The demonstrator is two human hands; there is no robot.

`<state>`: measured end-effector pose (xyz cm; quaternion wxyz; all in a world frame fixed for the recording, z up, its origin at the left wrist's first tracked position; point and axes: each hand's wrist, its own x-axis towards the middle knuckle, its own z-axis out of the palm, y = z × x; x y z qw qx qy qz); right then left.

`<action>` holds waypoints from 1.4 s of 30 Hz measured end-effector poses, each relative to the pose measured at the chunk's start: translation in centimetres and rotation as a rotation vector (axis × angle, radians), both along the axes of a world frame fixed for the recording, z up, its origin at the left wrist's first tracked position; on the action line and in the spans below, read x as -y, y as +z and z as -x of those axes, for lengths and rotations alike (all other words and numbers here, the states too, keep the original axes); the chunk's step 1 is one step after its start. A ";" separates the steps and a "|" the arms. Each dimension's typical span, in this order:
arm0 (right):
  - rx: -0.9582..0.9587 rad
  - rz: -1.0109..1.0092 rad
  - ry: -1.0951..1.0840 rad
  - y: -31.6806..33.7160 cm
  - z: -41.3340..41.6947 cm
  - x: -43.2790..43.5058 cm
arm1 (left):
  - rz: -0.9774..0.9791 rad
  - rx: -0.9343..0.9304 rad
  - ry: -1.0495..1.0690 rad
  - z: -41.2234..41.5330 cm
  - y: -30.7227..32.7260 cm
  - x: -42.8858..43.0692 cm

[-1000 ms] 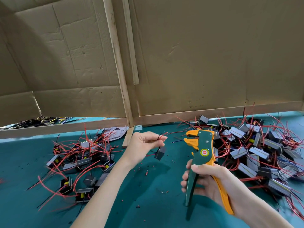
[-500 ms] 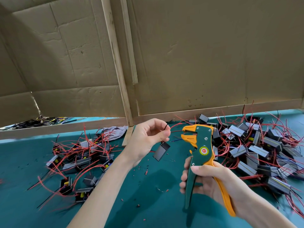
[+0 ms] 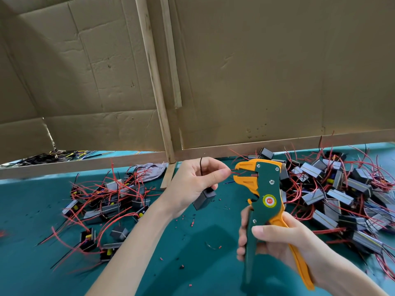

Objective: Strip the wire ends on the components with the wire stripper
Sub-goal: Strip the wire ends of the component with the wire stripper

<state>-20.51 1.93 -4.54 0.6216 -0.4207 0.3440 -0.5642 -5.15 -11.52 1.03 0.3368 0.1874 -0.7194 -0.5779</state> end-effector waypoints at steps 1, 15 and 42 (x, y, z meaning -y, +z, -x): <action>-0.005 0.001 0.000 0.0 0.0 0.0 | 0.007 0.018 -0.012 -0.1 0.0 0.0; -0.121 -0.070 -0.129 -0.3 -0.8 -0.5 | 0.038 0.103 -0.089 -0.8 0.2 0.4; 0.038 -0.067 -0.178 -0.3 -0.1 0.5 | 0.387 0.249 0.130 0.1 -0.7 0.7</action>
